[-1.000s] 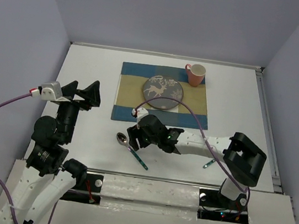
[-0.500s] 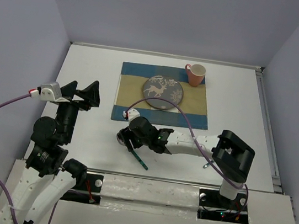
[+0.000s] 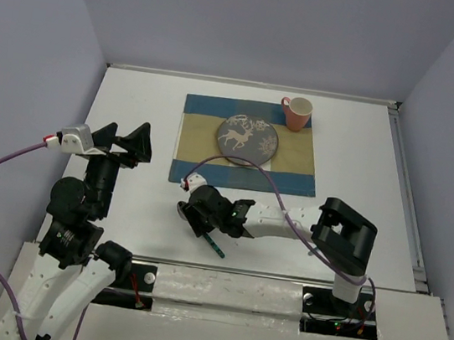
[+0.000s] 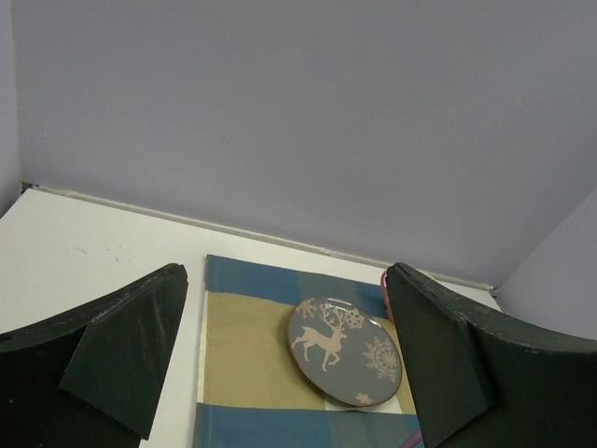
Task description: Set the dinner table for one person
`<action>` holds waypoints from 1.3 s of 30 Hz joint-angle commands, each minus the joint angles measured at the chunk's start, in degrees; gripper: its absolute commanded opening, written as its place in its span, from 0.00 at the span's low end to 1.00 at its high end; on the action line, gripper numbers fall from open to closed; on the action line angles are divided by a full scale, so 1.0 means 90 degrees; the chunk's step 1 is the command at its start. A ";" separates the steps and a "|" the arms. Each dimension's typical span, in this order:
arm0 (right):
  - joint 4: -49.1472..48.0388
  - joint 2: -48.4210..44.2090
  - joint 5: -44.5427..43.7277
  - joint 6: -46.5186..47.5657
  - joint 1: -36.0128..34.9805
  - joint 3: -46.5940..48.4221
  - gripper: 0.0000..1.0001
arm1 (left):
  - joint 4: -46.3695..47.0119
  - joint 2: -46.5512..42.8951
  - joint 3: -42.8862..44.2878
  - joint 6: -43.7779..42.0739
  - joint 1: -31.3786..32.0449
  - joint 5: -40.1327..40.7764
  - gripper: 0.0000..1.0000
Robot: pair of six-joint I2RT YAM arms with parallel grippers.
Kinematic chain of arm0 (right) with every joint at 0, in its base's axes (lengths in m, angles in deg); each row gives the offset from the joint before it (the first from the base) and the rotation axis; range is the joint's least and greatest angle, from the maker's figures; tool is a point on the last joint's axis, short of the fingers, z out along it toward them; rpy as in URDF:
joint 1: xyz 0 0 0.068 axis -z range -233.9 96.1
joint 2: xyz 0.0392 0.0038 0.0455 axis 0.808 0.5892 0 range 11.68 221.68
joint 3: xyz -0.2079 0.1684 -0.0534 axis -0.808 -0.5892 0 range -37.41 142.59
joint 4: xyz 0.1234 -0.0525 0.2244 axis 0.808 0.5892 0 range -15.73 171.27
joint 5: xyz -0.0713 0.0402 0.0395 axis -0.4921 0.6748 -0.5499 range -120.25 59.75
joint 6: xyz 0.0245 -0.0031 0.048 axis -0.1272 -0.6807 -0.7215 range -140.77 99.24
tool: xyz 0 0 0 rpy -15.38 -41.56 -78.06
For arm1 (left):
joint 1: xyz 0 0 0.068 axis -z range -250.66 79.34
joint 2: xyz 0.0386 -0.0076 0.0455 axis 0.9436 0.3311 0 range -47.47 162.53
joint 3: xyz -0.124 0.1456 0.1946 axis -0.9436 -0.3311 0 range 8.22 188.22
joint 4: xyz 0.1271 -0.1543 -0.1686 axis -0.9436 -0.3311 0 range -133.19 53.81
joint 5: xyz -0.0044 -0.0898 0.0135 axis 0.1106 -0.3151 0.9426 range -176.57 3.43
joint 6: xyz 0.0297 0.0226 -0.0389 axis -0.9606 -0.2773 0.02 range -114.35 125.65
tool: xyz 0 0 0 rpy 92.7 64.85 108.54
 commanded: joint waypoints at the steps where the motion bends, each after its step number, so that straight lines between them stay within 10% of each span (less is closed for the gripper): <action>1: 0.0418 -0.0040 -0.0161 -0.0117 -0.0229 0.0262 0.57 | 0.0244 -0.0081 0.0023 -0.0096 -0.0017 0.0021 0.99; 11: 0.0820 -0.0343 -0.0367 -0.0724 -0.0561 -0.0294 0.39 | 0.0254 -0.0012 0.0023 -0.0076 -0.0027 -0.0067 0.99; 15: 0.0889 -0.0353 -0.0630 -0.0773 -0.0561 -0.0304 0.00 | 0.0254 -0.0012 0.0023 -0.0086 -0.0027 -0.0048 0.99; 23: 0.0928 -0.1699 -0.1637 -0.0314 -0.0102 -0.0294 0.00 | 0.0254 -0.0032 0.0032 -0.0066 -0.0027 -0.0116 0.99; 29: 0.0801 -0.2520 -0.1208 -0.0245 0.2041 -0.0655 0.00 | 0.0283 -0.0373 0.0023 0.0002 -0.0027 -0.0213 0.99; 39: 0.0157 -0.1215 -0.0719 0.0048 0.4125 -0.0002 0.00 | 0.0283 -0.0530 0.0032 -0.0008 0.0227 -0.0223 0.99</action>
